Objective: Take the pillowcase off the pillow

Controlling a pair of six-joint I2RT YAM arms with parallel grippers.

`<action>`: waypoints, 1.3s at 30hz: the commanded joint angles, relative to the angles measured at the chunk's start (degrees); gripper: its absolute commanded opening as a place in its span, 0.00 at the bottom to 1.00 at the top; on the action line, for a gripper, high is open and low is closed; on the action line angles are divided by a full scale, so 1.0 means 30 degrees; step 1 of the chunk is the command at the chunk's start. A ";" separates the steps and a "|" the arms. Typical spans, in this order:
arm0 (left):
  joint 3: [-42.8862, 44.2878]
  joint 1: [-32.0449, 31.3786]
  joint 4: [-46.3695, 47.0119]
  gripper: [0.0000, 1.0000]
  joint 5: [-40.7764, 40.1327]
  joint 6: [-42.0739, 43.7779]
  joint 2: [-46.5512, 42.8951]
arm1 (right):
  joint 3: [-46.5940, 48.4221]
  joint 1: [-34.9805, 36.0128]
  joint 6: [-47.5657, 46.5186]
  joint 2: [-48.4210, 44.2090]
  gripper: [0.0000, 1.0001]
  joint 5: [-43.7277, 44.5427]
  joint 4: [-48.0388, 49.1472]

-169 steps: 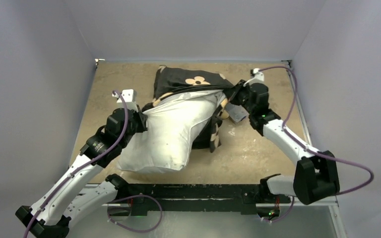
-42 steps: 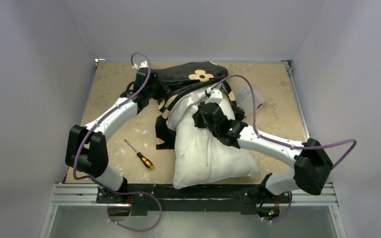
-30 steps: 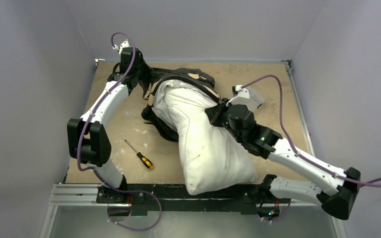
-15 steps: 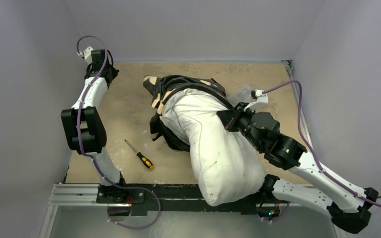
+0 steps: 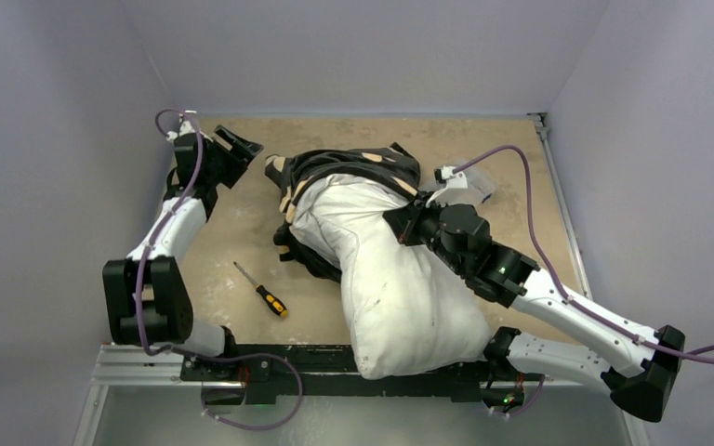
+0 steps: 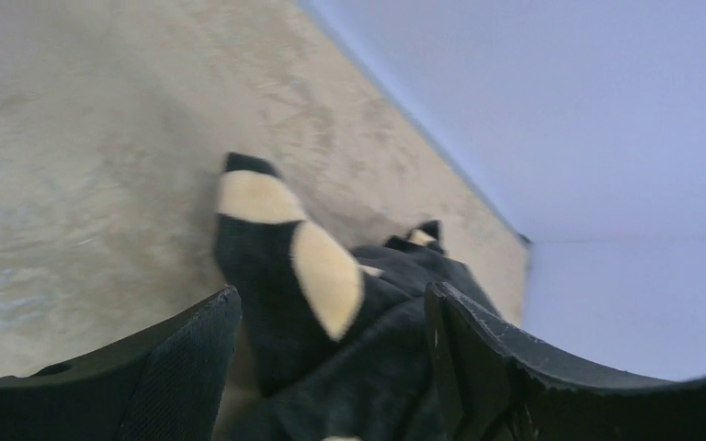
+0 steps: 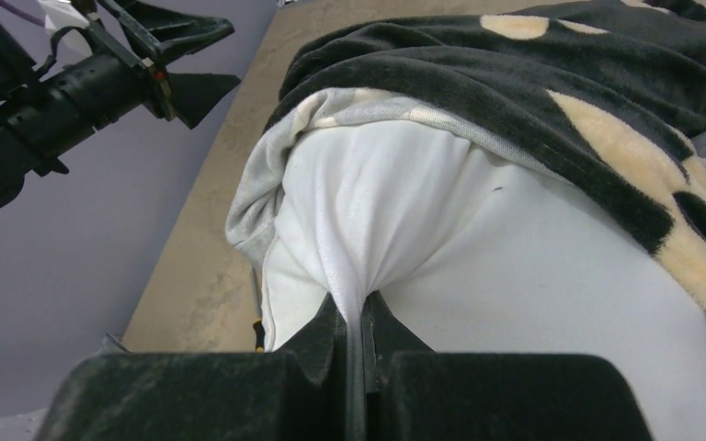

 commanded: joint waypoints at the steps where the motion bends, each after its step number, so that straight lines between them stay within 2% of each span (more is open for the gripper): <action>1: -0.1595 -0.0200 0.4806 0.72 0.2267 -0.1748 -0.1796 | 0.0072 -0.0080 -0.0404 -0.0487 0.00 -0.0230 0.4182; 6: -0.2930 -0.0801 0.5842 0.73 0.1549 -0.2166 -0.0774 | 0.0024 -0.0078 -0.0443 -0.0166 0.00 -0.0529 0.4406; 11: -0.5287 -0.0758 1.1188 0.73 0.1083 -0.4643 0.0496 | -0.0033 -0.0074 -0.0359 -0.0577 0.00 -0.0413 0.4090; 20: -0.5356 -0.0770 1.4737 0.73 0.2245 -0.6191 0.4750 | -0.0400 -0.0074 -0.0325 -0.0974 0.00 -0.0604 0.4173; 23: -0.5364 -0.0757 1.6092 0.63 0.2677 -0.6880 0.5805 | -0.0397 -0.0081 -0.0377 -0.0797 0.00 -0.0642 0.4242; 24: -0.5335 -0.0752 1.6533 0.55 0.2809 -0.7065 0.6003 | -0.0403 -0.0075 -0.0358 -0.0753 0.00 -0.0595 0.4220; 26: -0.5243 -0.0742 1.6933 0.32 0.2760 -0.7322 0.6149 | -0.0308 -0.0090 -0.0234 -0.0714 0.00 -0.0320 0.3976; 29: -0.4346 -0.0498 1.6012 0.00 0.2089 -0.6797 0.5849 | -0.0056 -0.0074 0.0075 -0.0890 0.00 0.0346 0.3456; 34: 0.0015 0.0020 0.8677 0.00 -0.1377 -0.3418 0.4341 | 0.0167 -0.0092 0.0867 -0.1967 0.00 0.1506 0.2347; 39: 0.5540 0.0353 0.2786 0.00 -0.7457 0.0222 0.3941 | 0.0281 -0.0079 0.1502 -0.3428 0.00 0.2440 0.1395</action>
